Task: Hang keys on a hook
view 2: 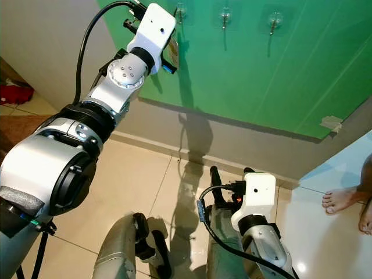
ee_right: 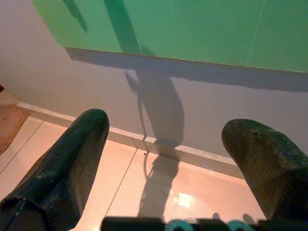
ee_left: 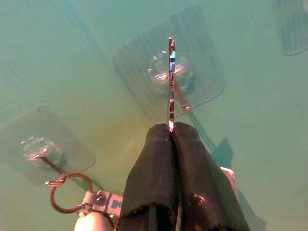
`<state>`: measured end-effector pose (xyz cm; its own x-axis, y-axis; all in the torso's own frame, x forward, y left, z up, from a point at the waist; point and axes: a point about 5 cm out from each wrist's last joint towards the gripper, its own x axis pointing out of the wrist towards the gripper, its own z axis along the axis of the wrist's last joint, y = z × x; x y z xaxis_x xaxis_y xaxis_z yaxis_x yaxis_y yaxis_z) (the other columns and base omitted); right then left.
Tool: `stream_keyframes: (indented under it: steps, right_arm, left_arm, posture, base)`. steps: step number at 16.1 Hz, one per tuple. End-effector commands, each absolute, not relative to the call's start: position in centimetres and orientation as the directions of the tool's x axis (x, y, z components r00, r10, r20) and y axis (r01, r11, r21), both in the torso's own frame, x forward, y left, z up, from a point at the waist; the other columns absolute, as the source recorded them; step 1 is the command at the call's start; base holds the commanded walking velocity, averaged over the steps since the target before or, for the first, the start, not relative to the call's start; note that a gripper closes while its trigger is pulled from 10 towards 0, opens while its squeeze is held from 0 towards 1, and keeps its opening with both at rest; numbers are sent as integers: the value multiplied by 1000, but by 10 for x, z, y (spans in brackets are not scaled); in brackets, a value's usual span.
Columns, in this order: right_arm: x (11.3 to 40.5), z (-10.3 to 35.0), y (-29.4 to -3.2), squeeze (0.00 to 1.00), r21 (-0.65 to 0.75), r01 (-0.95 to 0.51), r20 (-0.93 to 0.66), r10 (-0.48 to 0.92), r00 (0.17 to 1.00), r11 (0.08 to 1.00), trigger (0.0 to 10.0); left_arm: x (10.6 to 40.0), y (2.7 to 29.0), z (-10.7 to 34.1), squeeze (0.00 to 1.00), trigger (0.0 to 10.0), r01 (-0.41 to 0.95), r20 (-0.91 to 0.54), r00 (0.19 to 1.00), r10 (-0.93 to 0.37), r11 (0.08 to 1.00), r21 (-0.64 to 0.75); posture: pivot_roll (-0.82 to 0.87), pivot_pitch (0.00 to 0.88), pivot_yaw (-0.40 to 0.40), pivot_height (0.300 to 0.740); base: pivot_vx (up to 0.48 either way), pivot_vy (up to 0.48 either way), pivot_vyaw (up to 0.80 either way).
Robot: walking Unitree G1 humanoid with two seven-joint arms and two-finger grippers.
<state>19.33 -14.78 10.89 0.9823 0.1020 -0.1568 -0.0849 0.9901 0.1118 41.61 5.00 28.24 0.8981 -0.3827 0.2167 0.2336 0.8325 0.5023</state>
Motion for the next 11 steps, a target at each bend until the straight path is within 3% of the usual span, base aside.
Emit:
stream_keyframes:
  steps: [1, 11]
  right_arm:
    - [190, 108, -147, 0, 119, -87, -170, 107, 980, 989, 10000]
    - [190, 107, -147, 0, 123, -82, -172, 102, 980, 989, 10000]
  left_arm:
    - [416, 47, 291, 0, 0, 232, 233, 888, -398, 822, 520]
    - [413, 40, 271, 0, 0, 289, 163, 883, -439, 785, 547]
  posture:
    - [-465, 240, 126, 634]
    - [-463, 245, 126, 634]
  base:
    - [0, 0, 0]
    - [0, 0, 0]
